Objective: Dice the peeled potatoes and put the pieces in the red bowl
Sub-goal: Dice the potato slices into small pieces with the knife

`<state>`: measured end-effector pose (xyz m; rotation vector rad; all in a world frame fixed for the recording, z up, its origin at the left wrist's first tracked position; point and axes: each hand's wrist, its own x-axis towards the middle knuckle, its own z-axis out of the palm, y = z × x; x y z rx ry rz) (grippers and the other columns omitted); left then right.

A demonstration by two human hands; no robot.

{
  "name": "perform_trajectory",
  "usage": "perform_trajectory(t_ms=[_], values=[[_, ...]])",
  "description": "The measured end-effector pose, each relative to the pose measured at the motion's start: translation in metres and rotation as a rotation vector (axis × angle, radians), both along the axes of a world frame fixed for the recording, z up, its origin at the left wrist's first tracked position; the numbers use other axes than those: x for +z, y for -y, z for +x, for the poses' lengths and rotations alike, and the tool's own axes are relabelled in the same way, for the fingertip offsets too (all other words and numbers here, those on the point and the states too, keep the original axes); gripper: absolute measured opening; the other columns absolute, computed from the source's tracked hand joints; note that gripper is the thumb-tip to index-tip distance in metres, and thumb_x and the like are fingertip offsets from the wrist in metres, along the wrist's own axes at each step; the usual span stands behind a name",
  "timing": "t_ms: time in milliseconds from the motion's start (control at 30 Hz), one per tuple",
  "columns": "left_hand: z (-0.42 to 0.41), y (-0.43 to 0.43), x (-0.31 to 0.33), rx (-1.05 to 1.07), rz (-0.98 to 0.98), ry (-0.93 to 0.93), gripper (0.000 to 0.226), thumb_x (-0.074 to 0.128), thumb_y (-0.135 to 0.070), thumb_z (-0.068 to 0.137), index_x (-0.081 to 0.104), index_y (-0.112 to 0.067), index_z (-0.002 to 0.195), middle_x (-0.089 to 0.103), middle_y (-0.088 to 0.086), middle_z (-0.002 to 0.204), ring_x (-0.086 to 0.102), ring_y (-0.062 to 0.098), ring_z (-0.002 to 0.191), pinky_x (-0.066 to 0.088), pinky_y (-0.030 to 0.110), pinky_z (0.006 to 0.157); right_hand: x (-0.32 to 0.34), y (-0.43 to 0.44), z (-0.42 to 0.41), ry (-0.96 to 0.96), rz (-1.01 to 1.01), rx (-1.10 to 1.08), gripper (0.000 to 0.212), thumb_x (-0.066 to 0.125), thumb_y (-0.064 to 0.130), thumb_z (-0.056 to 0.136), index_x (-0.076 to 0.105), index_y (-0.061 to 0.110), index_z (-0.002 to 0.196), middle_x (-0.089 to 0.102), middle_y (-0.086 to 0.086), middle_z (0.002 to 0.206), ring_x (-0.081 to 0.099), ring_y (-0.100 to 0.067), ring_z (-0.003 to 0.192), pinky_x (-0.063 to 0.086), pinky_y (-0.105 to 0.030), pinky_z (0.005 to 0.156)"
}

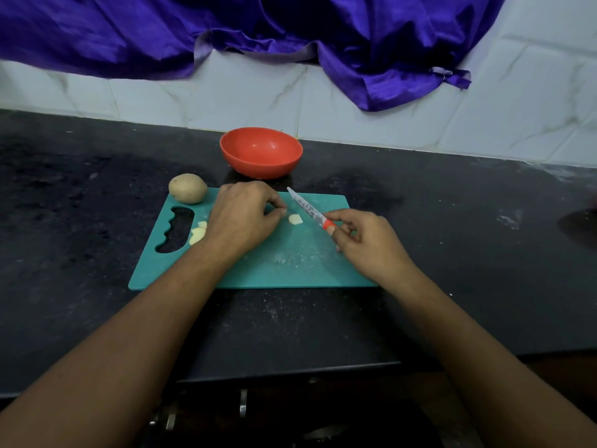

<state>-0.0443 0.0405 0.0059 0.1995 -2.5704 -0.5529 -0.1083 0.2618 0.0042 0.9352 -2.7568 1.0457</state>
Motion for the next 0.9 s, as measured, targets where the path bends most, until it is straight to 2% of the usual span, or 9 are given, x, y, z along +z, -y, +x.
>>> perform_trajectory(t_ms=[33,100,233,300,600,733,900], values=[[0.001,0.001,0.0,0.01,0.001,-0.003,0.009,0.073,-0.027,0.089,0.08,-0.029,0.096,0.075,-0.012,0.104,0.068,0.015,0.098,0.05,0.049,0.097,0.002,-0.003,-0.006,-0.009,0.01,0.005,0.026,0.065,0.031,0.099,0.072,0.032,0.123,0.069,0.014,0.083,0.066,-0.006,0.076,0.053,-0.034,0.069],[0.001,0.002,-0.001,0.028,-0.001,0.0,0.009,0.074,-0.028,0.089,0.08,-0.03,0.096,0.075,-0.013,0.105,0.068,0.014,0.1,0.05,0.05,0.099,0.007,-0.007,-0.019,-0.036,0.05,0.014,0.023,0.065,0.03,0.1,0.074,0.032,0.121,0.071,0.018,0.092,0.064,-0.002,0.081,0.05,-0.031,0.072],[0.002,0.004,-0.001,0.047,-0.005,0.013,0.006,0.073,-0.027,0.09,0.078,-0.03,0.092,0.074,-0.012,0.102,0.067,0.013,0.098,0.052,0.048,0.095,0.018,-0.011,-0.038,-0.079,0.106,0.082,0.024,0.066,0.025,0.099,0.075,0.031,0.12,0.074,0.017,0.115,0.066,-0.002,0.102,0.055,-0.034,0.095],[0.002,0.003,-0.002,0.048,-0.012,0.018,0.005,0.072,-0.027,0.089,0.076,-0.03,0.09,0.073,-0.012,0.099,0.066,0.013,0.095,0.053,0.046,0.09,0.021,-0.011,-0.045,-0.105,0.147,0.125,0.024,0.066,0.023,0.099,0.075,0.028,0.121,0.073,0.015,0.119,0.066,-0.003,0.106,0.054,-0.037,0.098],[0.003,0.002,-0.001,0.045,0.006,0.057,0.004,0.067,-0.028,0.085,0.067,-0.029,0.089,0.07,-0.013,0.088,0.067,0.014,0.088,0.053,0.041,0.081,0.019,-0.014,-0.062,-0.088,0.125,0.201,0.023,0.067,0.017,0.099,0.077,0.025,0.118,0.07,0.018,0.111,0.065,-0.001,0.103,0.054,-0.036,0.096],[0.003,0.001,0.0,0.032,0.003,0.086,0.019,0.067,-0.033,0.085,0.072,-0.028,0.102,0.073,-0.011,0.1,0.068,0.014,0.097,0.054,0.042,0.086,0.017,-0.013,-0.061,-0.142,0.166,0.182,0.022,0.066,0.019,0.099,0.076,0.026,0.116,0.064,0.009,0.104,0.061,-0.009,0.096,0.053,-0.041,0.088],[0.0,0.0,-0.002,0.031,-0.069,0.089,0.031,0.071,-0.043,0.085,0.071,-0.027,0.112,0.072,-0.009,0.107,0.066,0.014,0.104,0.052,0.044,0.091,0.008,-0.012,-0.052,-0.222,0.209,0.049,0.024,0.063,0.023,0.099,0.073,0.032,0.119,0.062,0.009,0.104,0.059,-0.015,0.097,0.053,-0.041,0.083]])
